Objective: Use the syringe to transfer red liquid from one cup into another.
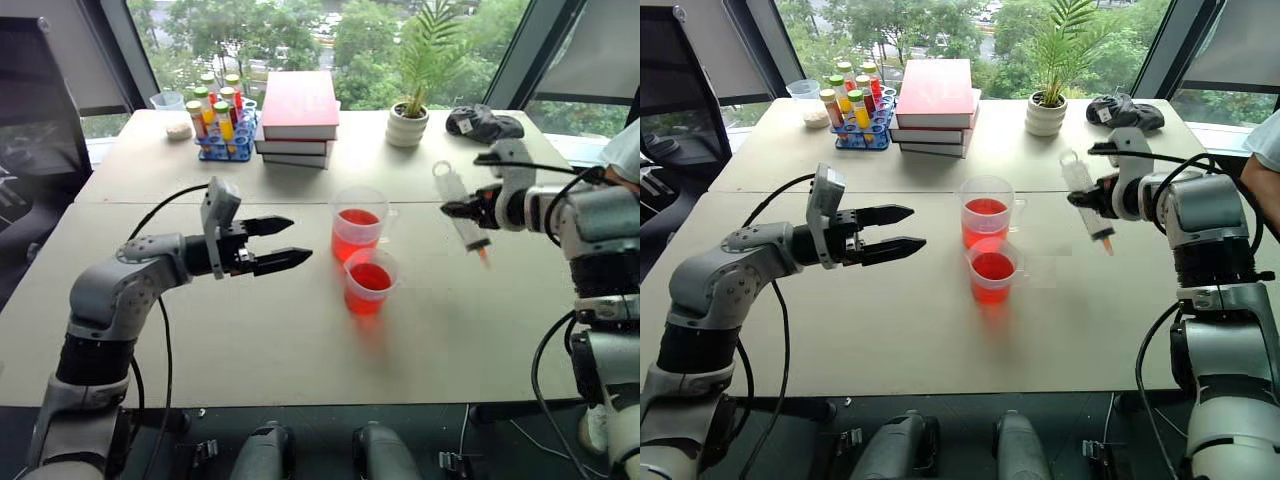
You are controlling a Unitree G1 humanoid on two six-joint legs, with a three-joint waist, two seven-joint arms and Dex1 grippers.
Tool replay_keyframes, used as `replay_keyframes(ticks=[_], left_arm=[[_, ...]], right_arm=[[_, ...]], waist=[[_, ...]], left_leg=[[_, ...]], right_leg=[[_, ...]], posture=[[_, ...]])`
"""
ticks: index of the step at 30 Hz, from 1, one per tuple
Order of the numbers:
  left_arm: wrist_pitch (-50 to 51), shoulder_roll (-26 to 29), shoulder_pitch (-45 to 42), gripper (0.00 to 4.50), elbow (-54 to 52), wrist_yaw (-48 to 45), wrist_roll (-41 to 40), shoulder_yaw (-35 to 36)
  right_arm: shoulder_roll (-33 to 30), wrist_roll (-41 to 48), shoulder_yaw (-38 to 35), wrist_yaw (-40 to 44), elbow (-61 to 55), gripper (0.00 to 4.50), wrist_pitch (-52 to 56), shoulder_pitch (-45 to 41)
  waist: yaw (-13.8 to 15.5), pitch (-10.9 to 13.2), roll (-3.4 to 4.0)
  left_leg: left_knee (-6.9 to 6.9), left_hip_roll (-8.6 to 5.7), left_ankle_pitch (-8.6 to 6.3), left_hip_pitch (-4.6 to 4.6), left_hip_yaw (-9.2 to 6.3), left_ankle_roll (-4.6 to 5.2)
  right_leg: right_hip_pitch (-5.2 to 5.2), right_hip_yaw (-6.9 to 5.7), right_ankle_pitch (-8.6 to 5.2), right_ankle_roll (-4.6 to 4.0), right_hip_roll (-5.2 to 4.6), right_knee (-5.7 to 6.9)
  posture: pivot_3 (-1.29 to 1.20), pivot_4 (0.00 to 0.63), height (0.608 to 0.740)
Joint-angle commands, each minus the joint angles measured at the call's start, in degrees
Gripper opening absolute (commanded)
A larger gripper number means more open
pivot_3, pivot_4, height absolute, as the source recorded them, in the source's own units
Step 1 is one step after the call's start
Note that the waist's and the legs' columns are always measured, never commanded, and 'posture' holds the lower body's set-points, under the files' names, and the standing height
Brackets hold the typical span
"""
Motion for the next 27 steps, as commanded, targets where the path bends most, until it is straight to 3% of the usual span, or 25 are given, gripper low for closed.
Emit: replay_keyframes(ticks=[1,6,12,18,27], left_arm=[[-1.62,0.79,-2.55,4.50,1.02,-2.10,0.81,0.08],[-2.19,0.59,-5.50,4.50,3.67,-4.17,2.24,-1.02],[-2.11,0.07,-9.19,4.50,5.96,-5.36,3.48,-1.87],[-6.49,-2.88,-16.38,4.50,13.58,-6.58,7.63,-3.61],[-19.63,-11.00,-31.75,4.50,36.85,-8.55,16.10,-4.79]], right_arm=[[6.24,6.23,-8.40,-1.20,-7.73,1.44,-7.14,-1.31],[17.10,9.60,-11.25,-2.08,-8.32,1.44,-17.81,-1.61],[26.81,7.20,-9.19,0.50,0.33,1.44,-34.59,1.73],[31.79,3.08,-6.00,2.67,9.14,1.44,-46.27,5.91],[33.31,-0.96,-3.48,3.87,16.38,1.44,-53.57,8.78]], waist=[[0.03,-0.01,-0.01],[0.07,-0.01,-0.01],[0.08,-0.01,-0.01],[0.10,0.00,-0.01],[-0.15,0.00,-0.01]], left_leg=[[0.00,0.02,0.00,0.00,-0.03,0.00],[0.09,0.00,0.01,0.02,0.01,0.01],[0.11,-0.02,0.02,0.02,-0.02,0.00],[0.11,-0.02,0.05,0.03,-0.02,-0.05],[0.13,-0.01,0.10,0.07,0.01,-0.14]], right_leg=[[0.01,-0.02,0.00,0.00,0.03,0.00],[0.05,0.00,0.03,0.04,0.03,0.08],[0.06,-0.04,0.03,0.05,0.04,0.09],[0.06,-0.06,0.03,0.05,0.07,0.12],[0.06,-0.06,0.02,0.06,0.15,0.37]], posture=[[0.00,0.150,0.740],[0.00,0.150,0.740],[0.00,0.150,0.740],[0.00,0.150,0.740],[0.00,0.150,0.740]])
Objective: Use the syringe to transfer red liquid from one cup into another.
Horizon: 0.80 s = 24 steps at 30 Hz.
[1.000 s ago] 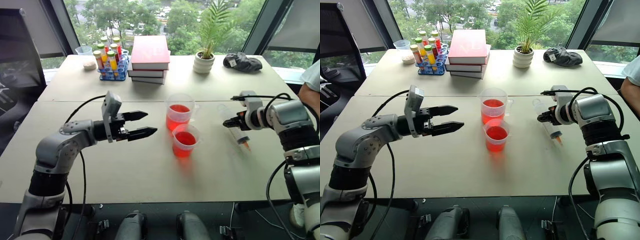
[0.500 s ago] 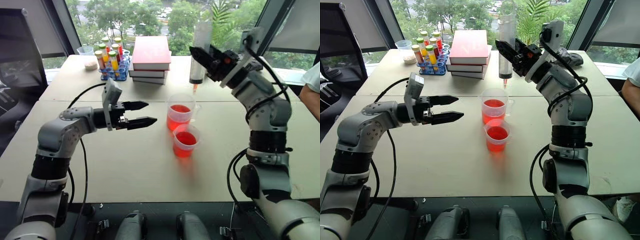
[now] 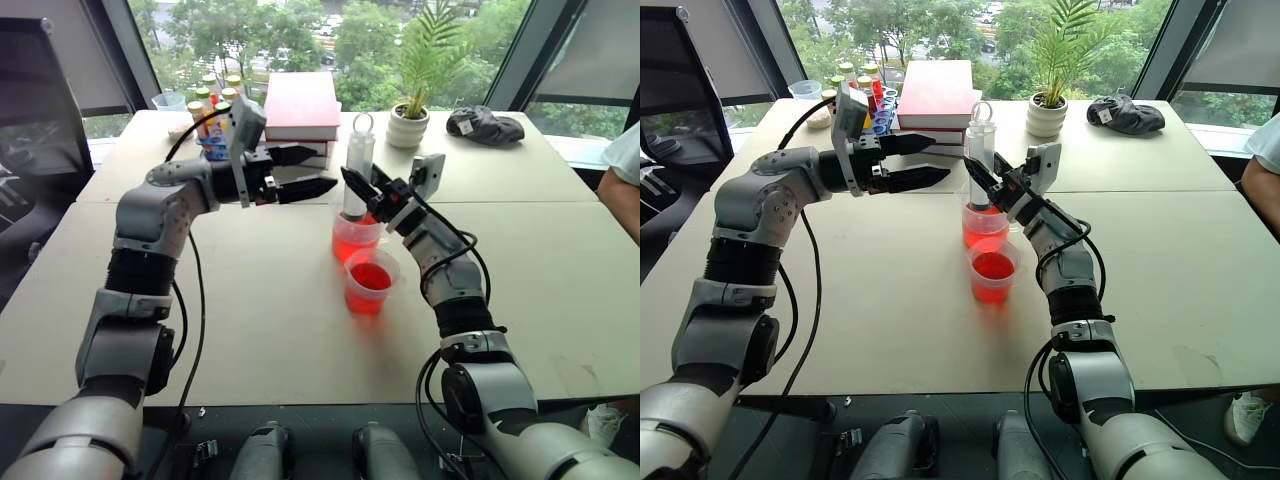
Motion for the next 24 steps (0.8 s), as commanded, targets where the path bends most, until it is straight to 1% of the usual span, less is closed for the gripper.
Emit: replay_keyframes(ticks=[1,8,12,16,18,20,22,23,24], left_arm=[[-5.95,-2.16,-5.00,4.50,6.98,-1.38,3.18,-0.32],[-16.20,-8.53,-14.40,4.50,24.40,-0.55,7.31,1.52],[-19.36,-10.48,-17.22,4.50,30.22,-0.35,8.22,2.88],[-20.97,-11.51,-18.59,4.50,33.47,-0.67,8.64,4.05],[-21.36,-11.85,-18.83,3.96,34.26,-0.95,8.91,4.53],[-21.55,-12.06,-18.97,3.17,34.77,-1.18,8.97,4.91],[-21.53,-12.17,-19.00,2.12,34.99,-1.40,8.94,5.18],[-21.56,-12.23,-19.03,1.69,35.09,-1.50,8.95,5.30],[-21.37,-12.29,-19.03,1.12,35.06,-1.66,8.77,5.57]], right_arm=[[0.30,-0.54,0.33,0.31,0.19,1.44,-1.76,0.25],[-0.28,-1.27,1.51,0.90,-1.45,1.44,-1.68,2.14],[-0.47,-1.85,2.07,1.17,-2.27,1.44,-1.54,2.72],[-0.82,-2.37,2.43,1.08,-2.51,1.44,-1.48,2.94],[-0.96,-2.53,2.49,1.11,-2.52,1.44,-1.46,3.00],[-1.05,-2.58,2.50,1.15,-2.46,1.44,-1.42,2.99],[-1.25,-2.75,2.68,1.19,-2.45,1.44,-1.39,3.05],[-1.34,-2.80,2.74,1.22,-2.41,1.44,-1.38,3.06],[-1.44,-2.91,2.83,1.26,-2.39,1.44,-1.37,3.08]], waist=[[-0.07,0.00,0.00],[-0.11,0.00,0.00],[-0.23,0.00,0.00],[-0.26,0.00,0.00],[-0.22,0.00,-0.01],[-0.21,0.00,0.00],[-0.19,0.00,-0.01],[-0.20,0.00,-0.01],[-0.20,0.00,-0.01]], left_leg=[[0.00,0.00,-0.01,0.02,0.01,0.01],[0.02,0.02,-0.05,0.05,0.00,0.08],[0.02,0.02,-0.05,0.17,0.07,0.09],[0.02,0.03,-0.03,0.27,0.06,0.06],[0.03,0.03,-0.02,0.31,0.06,0.04],[0.04,0.03,-0.02,0.33,0.06,0.03],[0.04,0.03,-0.02,0.33,0.06,0.03],[0.04,0.03,-0.02,0.34,0.06,0.03],[0.04,0.03,-0.02,0.35,0.06,0.03]], right_leg=[[0.00,0.01,0.00,0.00,0.00,0.02],[0.00,0.02,-0.01,0.01,0.03,0.13],[0.00,0.08,-0.01,0.02,0.02,0.29],[0.00,0.11,-0.02,0.02,0.04,0.36],[0.01,0.13,-0.02,0.02,0.05,0.37],[0.01,0.14,-0.02,0.02,0.06,0.39],[0.02,0.14,-0.02,0.02,0.06,0.40],[0.02,0.14,-0.02,0.02,0.06,0.40],[0.03,0.15,-0.02,0.02,0.06,0.40]], posture=[[0.00,0.150,0.740],[0.00,0.150,0.740],[0.00,0.150,0.740],[0.00,0.150,0.740],[0.00,0.150,0.740],[0.00,0.150,0.740],[0.00,0.150,0.740],[0.00,0.150,0.740],[0.00,0.150,0.740]])
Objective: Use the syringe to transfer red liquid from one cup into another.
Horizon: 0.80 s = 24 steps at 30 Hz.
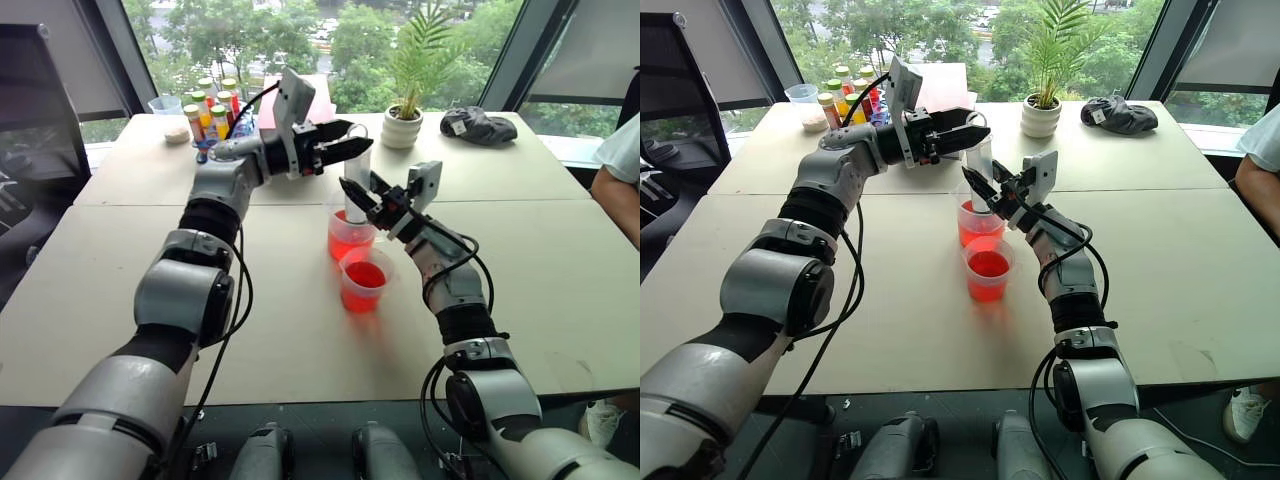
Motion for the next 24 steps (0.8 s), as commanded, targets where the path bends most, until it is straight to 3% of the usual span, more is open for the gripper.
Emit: replay_keyframes(ticks=[1,2,24], left_arm=[[-0.70,-0.12,-2.13,0.58,-0.89,-0.66,-0.27,2.02],[-0.68,-0.17,-2.16,0.04,-0.88,-0.73,-0.18,2.20],[-4.01,4.01,-8.34,0.04,0.83,3.46,0.18,6.32]], right_arm=[[-0.35,-0.57,0.70,0.29,-0.66,1.44,0.21,0.82],[-0.42,-0.63,0.75,0.34,-0.64,1.44,0.23,0.82],[-2.34,-1.69,3.06,3.14,1.13,1.44,3.84,0.76]], waist=[[-0.02,0.00,0.00],[0.01,0.00,0.00],[0.07,0.01,-0.01]], left_leg=[[0.00,0.00,0.00,0.00,0.00,0.00],[0.00,0.00,0.00,0.01,0.00,0.00],[-0.02,0.01,0.00,0.01,0.00,0.00]], right_leg=[[0.00,0.00,0.00,0.00,0.00,0.00],[0.00,0.00,0.00,0.00,0.00,0.00],[0.01,0.01,0.00,0.00,0.02,0.02]], posture=[[0.00,0.150,0.740],[0.00,0.150,0.740],[0.00,0.150,0.740]])
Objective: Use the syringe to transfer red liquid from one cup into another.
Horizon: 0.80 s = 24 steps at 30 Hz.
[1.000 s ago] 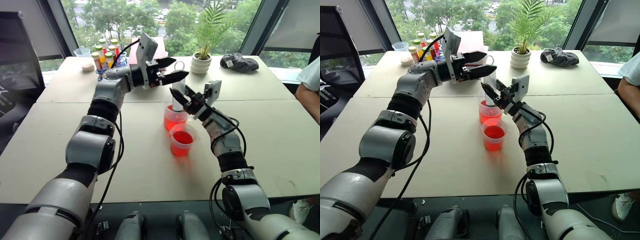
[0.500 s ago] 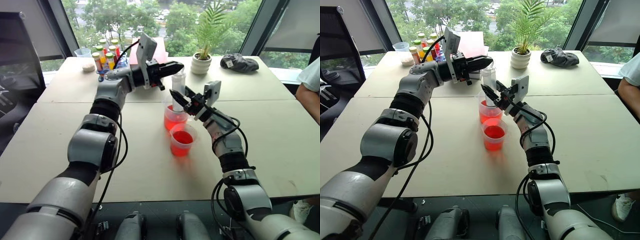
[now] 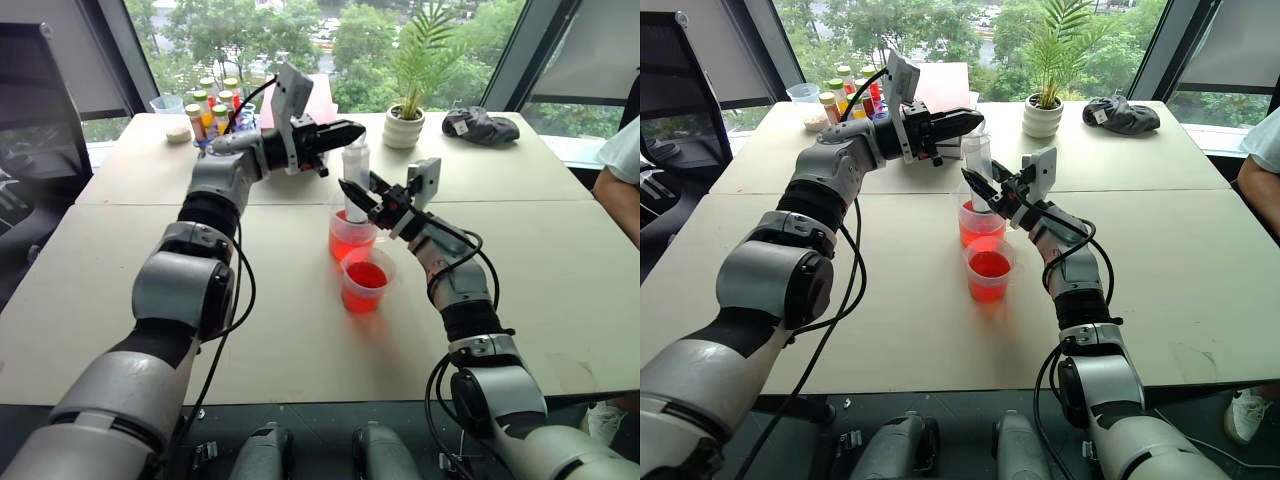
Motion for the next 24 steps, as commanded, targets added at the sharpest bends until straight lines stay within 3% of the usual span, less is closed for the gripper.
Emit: replay_keyframes(ticks=[1,24], left_arm=[[-4.14,3.66,-6.10,0.04,-2.46,3.27,-1.20,4.58],[-5.05,4.58,-7.05,0.04,-1.79,3.69,-0.72,5.54]], right_arm=[[-0.68,-1.49,1.84,1.64,1.03,1.44,1.29,1.62],[-0.48,-1.25,1.98,1.45,0.28,1.44,2.04,1.08]], waist=[[0.02,0.00,0.00],[0.00,0.00,0.00]], left_leg=[[0.00,0.00,0.00,0.00,0.00,0.00],[0.00,0.00,0.00,0.00,0.00,0.00]], right_leg=[[0.00,0.00,0.00,0.00,0.00,0.00],[0.00,0.00,0.00,0.00,0.01,0.01]], posture=[[0.00,0.150,0.740],[0.00,0.150,0.740]])
